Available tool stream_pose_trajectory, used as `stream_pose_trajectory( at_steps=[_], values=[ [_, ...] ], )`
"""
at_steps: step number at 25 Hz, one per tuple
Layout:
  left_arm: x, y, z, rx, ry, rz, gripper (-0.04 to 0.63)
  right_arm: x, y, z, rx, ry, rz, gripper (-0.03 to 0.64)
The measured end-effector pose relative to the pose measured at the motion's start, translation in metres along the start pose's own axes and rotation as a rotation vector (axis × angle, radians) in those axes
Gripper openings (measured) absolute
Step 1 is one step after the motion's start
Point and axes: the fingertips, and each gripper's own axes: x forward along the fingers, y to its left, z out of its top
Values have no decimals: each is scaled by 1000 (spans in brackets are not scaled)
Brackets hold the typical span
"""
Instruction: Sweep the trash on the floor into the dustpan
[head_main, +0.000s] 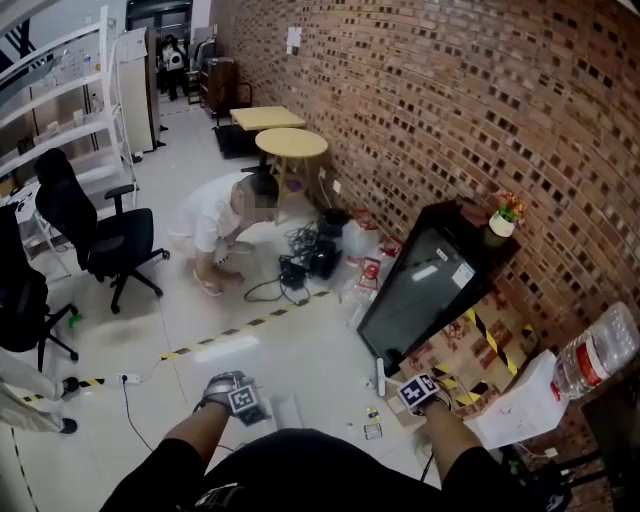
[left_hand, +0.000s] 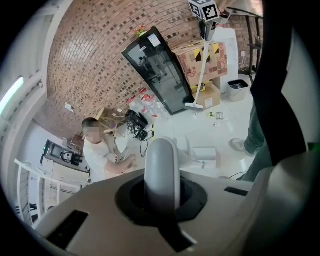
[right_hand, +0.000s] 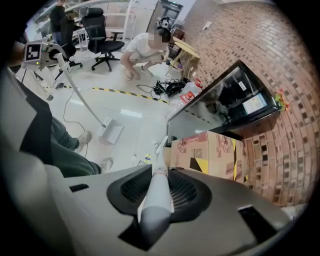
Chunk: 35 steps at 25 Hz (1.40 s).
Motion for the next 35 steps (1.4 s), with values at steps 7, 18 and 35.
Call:
stream_pose_trajectory(
  at_steps=[7,18,35],
  values=[
    [4,6,-17,-48,10,33,0,31,31,11,-71,27,30,98],
    [10,13,-16,-66,6,67,0,22,67,50,-170,8,100,95],
    [12,0,-9,-55,-12,53,0,-32,160,111,-155,-67,346,90]
  ],
)
